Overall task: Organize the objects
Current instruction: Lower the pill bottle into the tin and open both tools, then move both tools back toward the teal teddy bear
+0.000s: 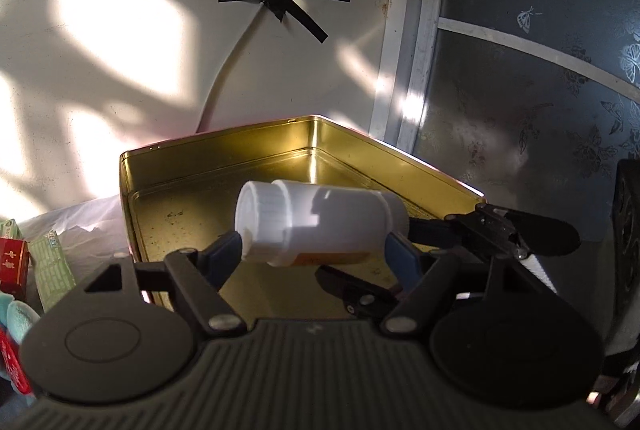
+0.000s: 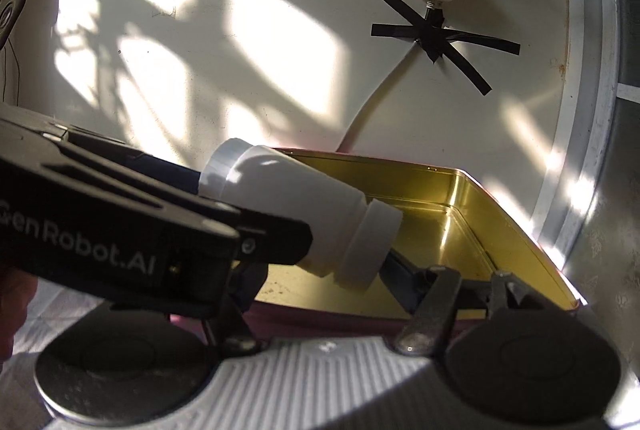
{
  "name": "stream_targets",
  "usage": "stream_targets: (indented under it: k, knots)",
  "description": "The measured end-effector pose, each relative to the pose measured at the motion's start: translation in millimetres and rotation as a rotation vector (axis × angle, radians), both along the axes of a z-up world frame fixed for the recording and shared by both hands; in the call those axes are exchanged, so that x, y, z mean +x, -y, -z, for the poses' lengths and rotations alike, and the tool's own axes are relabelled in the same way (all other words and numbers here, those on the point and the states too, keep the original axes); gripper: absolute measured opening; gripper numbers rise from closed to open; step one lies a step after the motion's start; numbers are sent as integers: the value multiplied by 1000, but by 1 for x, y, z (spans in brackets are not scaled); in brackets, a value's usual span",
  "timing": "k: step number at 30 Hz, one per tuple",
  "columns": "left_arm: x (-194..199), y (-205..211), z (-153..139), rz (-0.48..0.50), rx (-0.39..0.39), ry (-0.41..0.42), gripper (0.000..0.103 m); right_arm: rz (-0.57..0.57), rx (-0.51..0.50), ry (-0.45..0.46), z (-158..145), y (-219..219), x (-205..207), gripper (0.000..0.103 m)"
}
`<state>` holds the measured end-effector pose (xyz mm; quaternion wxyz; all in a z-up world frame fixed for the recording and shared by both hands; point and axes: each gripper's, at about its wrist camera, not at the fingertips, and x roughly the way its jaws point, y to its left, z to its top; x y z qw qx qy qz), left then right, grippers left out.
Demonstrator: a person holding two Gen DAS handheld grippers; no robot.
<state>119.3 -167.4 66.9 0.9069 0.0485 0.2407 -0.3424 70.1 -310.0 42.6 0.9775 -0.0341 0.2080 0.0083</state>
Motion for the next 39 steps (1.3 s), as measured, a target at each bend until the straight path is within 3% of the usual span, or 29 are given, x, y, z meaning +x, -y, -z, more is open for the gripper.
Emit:
stream_targets:
  k: [8,21,26,39]
  knots:
    - [-7,-8,-6,-138,31,30,81,59,50,55,4,8,-15,68]
    - [-48,-46,-6,-333,125,58,82,157,211,194,-2,-5,-80,65]
    - [-56,-67,-2,-390,157,49,82,121,230,154,4,-26,-86,60]
    - [-55,-120,32,-540,220,1,83,-26,152,32,14,-89,-84,52]
